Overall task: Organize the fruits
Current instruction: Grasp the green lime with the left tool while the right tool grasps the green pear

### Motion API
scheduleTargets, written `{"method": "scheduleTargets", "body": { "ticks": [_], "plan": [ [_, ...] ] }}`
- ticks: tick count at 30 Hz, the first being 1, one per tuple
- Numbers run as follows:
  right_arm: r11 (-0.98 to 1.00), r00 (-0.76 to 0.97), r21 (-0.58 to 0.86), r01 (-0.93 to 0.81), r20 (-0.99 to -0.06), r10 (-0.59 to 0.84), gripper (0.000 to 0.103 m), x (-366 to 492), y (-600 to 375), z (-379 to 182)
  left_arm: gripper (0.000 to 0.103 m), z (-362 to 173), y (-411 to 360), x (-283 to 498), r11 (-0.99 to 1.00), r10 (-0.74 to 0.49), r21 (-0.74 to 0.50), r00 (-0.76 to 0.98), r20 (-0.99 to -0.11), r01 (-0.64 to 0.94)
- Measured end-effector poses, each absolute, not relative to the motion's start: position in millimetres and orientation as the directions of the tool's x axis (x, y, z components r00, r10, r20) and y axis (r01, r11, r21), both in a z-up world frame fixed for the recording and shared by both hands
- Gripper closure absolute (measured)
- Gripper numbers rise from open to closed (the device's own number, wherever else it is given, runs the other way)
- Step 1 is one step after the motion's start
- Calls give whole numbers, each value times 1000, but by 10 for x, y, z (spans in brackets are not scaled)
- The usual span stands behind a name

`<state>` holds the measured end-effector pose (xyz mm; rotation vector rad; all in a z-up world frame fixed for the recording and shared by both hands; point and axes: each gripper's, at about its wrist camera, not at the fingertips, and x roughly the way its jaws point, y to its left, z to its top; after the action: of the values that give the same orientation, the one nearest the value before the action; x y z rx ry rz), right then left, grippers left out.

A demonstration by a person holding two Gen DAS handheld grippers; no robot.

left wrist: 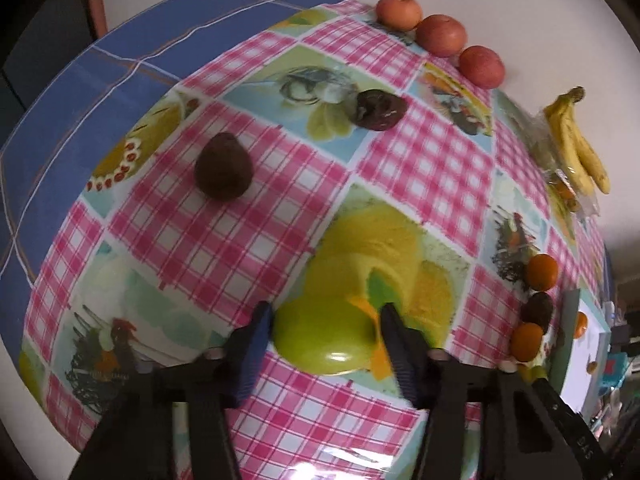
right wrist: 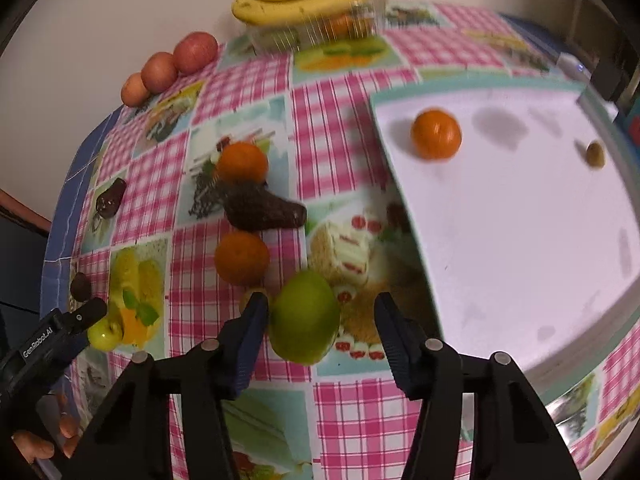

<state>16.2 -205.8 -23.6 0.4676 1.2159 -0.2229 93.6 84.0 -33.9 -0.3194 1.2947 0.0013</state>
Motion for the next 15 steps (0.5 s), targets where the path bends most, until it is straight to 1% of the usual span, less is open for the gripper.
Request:
{"method": "scheduleTargets", "body": {
  "ticks": [1,3,9,11,15],
  "plan": [
    [880,343,237,411,-935,92,48,154,-2058,-248,48,-339,843,932,954,-180,-236,280,-943,-183],
    [874,346,258,413,-932,111,52,146,-2056,-259,48,-341,851,918,952,-182,-240,281,-942,-189],
    [881,347,268,389,-929,129,60,165,-1991,-257,48,-328,852,899,953,-173,-233,285,-943,-195],
    [877,344,284,388,-927,147,62,164,-1988,-279,48,-321,847,887,955,-165,-226,286,-944,-193],
    [869,348,298,394,-924,159,62,165,-1998,-290,48,-326,813,918,962,-145,-203,288,-947,-183]
  ]
}}
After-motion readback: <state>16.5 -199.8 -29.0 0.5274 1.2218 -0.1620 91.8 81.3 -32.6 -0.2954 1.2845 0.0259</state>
